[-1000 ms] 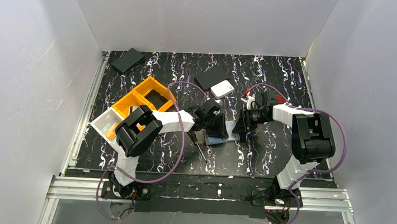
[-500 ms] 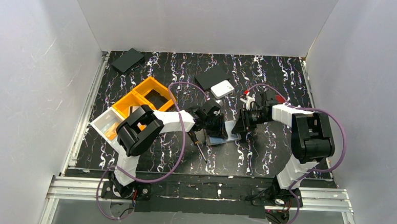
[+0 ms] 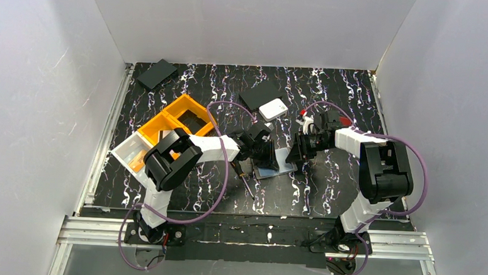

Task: Take the credit cards out of the card holder
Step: Remove the credit card from the card holder.

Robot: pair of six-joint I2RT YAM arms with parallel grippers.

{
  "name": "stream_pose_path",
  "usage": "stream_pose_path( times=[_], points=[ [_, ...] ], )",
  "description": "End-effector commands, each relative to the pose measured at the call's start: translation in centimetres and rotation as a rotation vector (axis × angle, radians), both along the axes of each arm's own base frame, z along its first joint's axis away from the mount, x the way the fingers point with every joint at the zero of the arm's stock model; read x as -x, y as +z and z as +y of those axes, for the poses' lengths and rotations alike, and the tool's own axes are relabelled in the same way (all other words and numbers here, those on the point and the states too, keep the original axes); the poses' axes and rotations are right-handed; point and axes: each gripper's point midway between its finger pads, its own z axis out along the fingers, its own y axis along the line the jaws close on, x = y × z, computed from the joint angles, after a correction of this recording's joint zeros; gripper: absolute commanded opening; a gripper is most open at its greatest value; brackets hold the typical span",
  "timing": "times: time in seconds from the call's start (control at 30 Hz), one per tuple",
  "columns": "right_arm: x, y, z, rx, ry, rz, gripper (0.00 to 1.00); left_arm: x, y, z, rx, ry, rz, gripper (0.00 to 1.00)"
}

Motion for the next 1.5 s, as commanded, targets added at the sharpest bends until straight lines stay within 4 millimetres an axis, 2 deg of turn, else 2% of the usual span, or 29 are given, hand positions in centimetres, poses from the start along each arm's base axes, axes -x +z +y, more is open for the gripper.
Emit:
stream_pose_path(
  times=[0.0, 0.37, 0.57, 0.93, 1.47],
  points=[
    [-1.3, 0.4, -0.5, 0.040, -0.006, -0.083, 0.41, 0.3, -1.6, 1.1, -0.048, 0.006, 0.031, 0.14],
    [-1.6, 0.6, -1.0, 0.072, -0.006, -0.112, 0.42, 0.4, -2.1, 1.3, -0.051, 0.003, 0.043, 0.13],
    [-1.1, 0.5, -0.5, 0.040, 0.016, -0.083, 0.42, 0.4, -1.9, 1.2, -0.044, 0.000, 0.044, 0.13],
    [-1.1, 3.0, 0.0, -0.012, 0.040, -0.188, 0.42, 0.5, -1.9, 1.1, -0.040, -0.006, 0.048, 0.13],
    [-0.7, 0.9, 0.1, -0.006, 0.039, -0.081, 0.41, 0.5, -1.7, 1.0, -0.033, -0.008, 0.051, 0.12]
  ],
)
